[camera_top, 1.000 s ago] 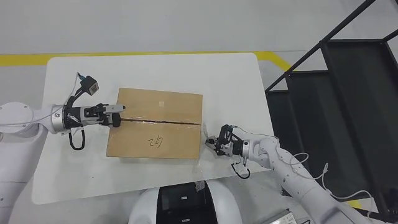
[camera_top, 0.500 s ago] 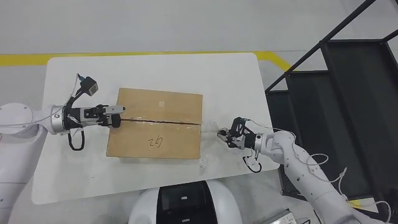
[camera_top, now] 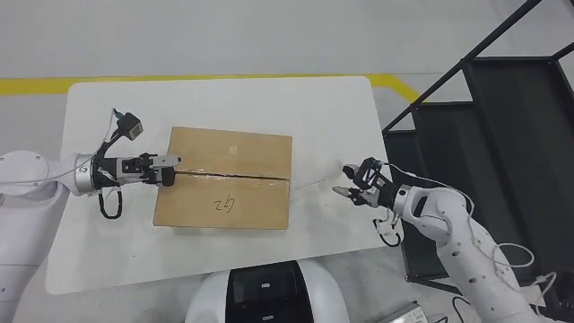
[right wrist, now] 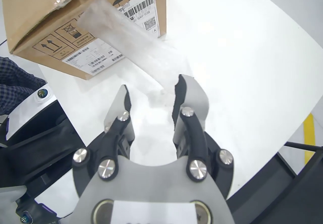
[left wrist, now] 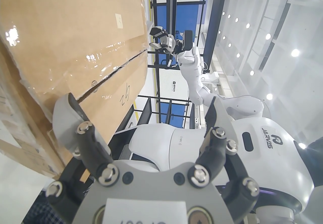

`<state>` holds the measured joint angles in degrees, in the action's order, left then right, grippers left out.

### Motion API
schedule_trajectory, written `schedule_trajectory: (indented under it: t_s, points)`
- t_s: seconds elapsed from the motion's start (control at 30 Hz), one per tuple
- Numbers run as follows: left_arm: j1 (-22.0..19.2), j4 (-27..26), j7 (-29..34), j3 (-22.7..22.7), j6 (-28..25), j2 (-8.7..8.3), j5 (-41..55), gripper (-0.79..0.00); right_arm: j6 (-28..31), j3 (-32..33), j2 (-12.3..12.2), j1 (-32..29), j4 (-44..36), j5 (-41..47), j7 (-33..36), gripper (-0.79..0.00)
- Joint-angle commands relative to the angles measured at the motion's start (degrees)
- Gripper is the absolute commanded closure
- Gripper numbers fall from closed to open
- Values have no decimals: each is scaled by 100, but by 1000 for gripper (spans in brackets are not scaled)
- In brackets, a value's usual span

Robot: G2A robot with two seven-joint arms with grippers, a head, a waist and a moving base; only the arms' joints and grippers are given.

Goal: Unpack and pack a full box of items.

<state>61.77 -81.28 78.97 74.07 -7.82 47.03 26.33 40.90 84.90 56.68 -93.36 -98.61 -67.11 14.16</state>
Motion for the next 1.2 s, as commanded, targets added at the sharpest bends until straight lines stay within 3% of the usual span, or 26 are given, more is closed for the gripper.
schedule_trajectory:
  t_s: [0.0, 0.1, 0.17, 0.23, 0.33, 0.43, 0.73, 1.17]
  points:
    - [5, 5, 19, 0, -14, -1, -4, -785, -164, 45, -8, -162, -169, -111, 72, -785]
    - [12, 15, 44, 8, -29, -5, -9, -785, -480, 70, -7, -380, -371, -283, 121, -785]
    - [14, 21, 57, 16, -32, -8, -9, -785, -390, 56, 7, -497, -381, 96, -141, -785]
    - [18, 24, 74, 19, -41, -10, -14, -785, 87, 8, 25, -602, -206, 988, -520, -785]
    - [25, 21, 89, 9, -64, -9, -11, -785, 903, -411, 51, -610, 105, 1991, -540, -785]
    - [25, 9, 97, -14, -78, -6, -15, -785, 1033, -897, 92, -357, 484, 2714, -108, -785]
    - [20, 3, 98, -26, -104, -10, -97, -785, 782, -2087, 278, 345, 1313, 4377, 575, -785]
    - [68, -71, 83, -33, -83, -19, -152, -785, 267, -2964, 635, 1235, 2255, 5516, 159, -785]
